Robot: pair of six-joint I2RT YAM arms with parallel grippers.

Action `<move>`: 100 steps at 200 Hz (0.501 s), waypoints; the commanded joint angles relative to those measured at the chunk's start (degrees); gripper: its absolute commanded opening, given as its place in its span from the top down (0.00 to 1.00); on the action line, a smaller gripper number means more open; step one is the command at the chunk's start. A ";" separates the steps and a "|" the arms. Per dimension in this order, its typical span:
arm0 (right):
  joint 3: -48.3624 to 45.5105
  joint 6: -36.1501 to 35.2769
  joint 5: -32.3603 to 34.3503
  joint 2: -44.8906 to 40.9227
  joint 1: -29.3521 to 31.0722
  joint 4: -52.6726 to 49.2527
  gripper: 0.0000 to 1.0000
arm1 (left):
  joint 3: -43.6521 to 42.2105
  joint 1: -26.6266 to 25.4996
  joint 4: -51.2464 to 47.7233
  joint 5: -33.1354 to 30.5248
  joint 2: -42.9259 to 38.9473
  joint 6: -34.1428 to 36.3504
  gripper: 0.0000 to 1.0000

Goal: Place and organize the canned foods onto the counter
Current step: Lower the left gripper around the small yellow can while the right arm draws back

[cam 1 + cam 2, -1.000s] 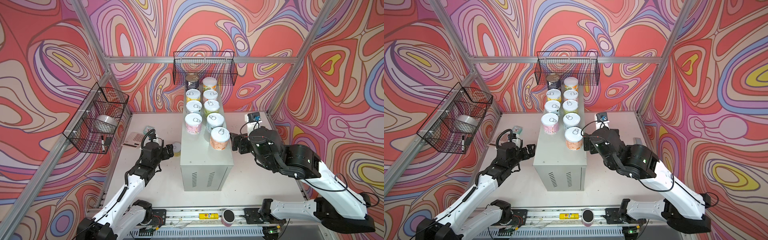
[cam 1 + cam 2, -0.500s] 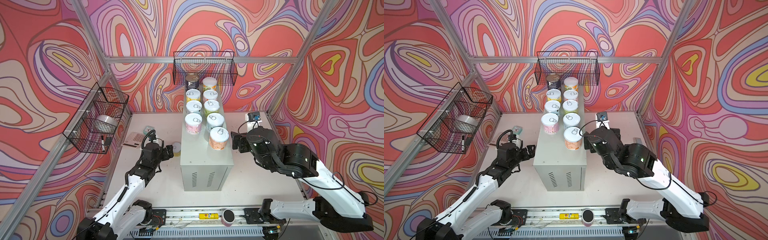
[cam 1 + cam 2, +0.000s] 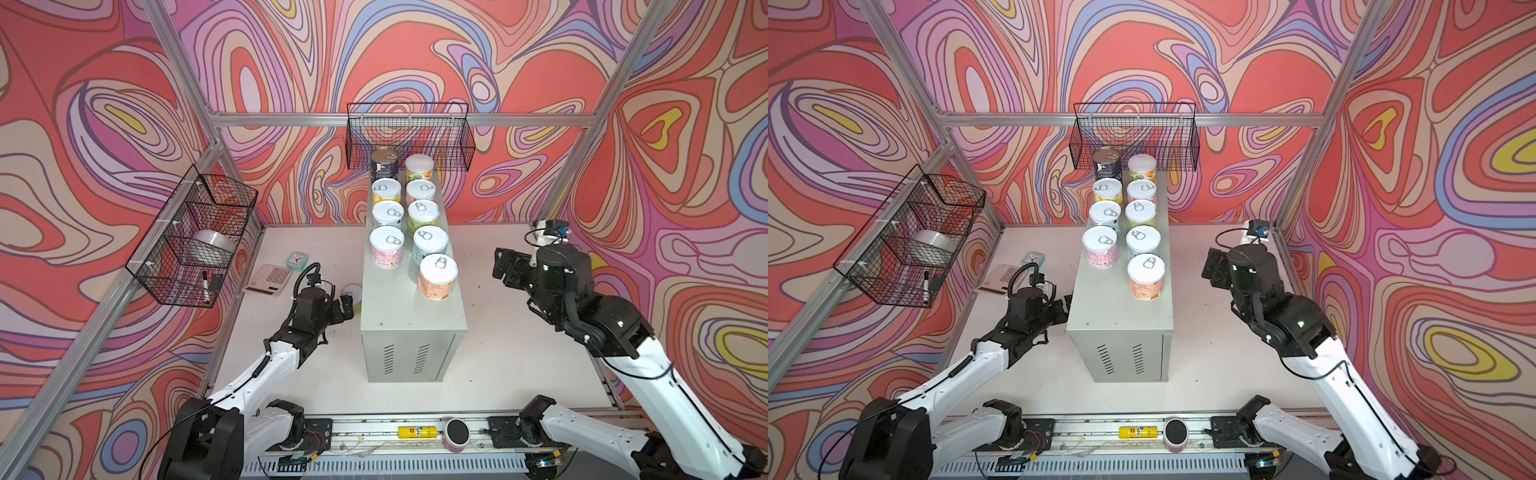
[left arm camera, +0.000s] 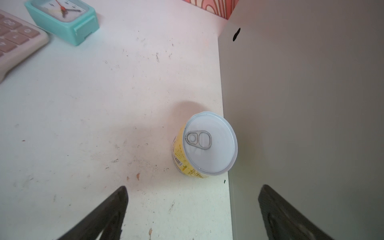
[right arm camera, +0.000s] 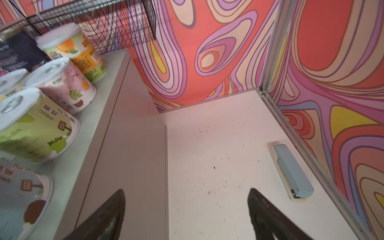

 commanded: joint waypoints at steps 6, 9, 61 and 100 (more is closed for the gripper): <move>-1.35 -0.93 -5.39 2.37 -1.42 3.57 0.05 | -1.62 -0.27 8.47 3.75 5.41 1.36 0.00; -1.40 -0.93 -5.51 2.55 -1.51 3.70 0.05 | -1.76 -0.22 9.18 3.83 5.98 1.33 0.00; -2.86 -0.76 -6.29 3.63 -2.23 5.07 0.05 | -0.27 -0.39 14.43 3.14 13.87 1.47 0.00; -4.62 -1.51 -6.44 4.12 -2.93 6.59 0.05 | 4.13 -2.02 15.30 0.44 19.67 1.95 0.00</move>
